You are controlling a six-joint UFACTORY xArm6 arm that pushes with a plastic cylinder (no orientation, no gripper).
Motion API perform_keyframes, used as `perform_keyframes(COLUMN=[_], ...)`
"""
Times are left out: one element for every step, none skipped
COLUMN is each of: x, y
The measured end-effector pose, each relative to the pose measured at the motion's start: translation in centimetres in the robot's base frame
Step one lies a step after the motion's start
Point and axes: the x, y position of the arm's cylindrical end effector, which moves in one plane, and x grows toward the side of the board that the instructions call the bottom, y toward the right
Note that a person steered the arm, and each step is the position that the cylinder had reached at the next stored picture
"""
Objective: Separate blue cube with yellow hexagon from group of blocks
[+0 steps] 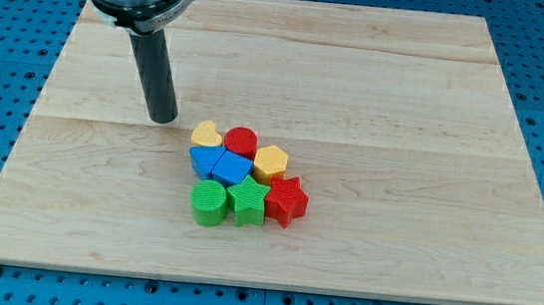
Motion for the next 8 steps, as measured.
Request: perform_keyframes(x=[0.0, -0.3, -0.3, -0.2, -0.6, -0.3, -0.3, -0.6], y=[0.0, -0.1, -0.1, -0.1, 0.3, 0.9, 0.9, 0.9])
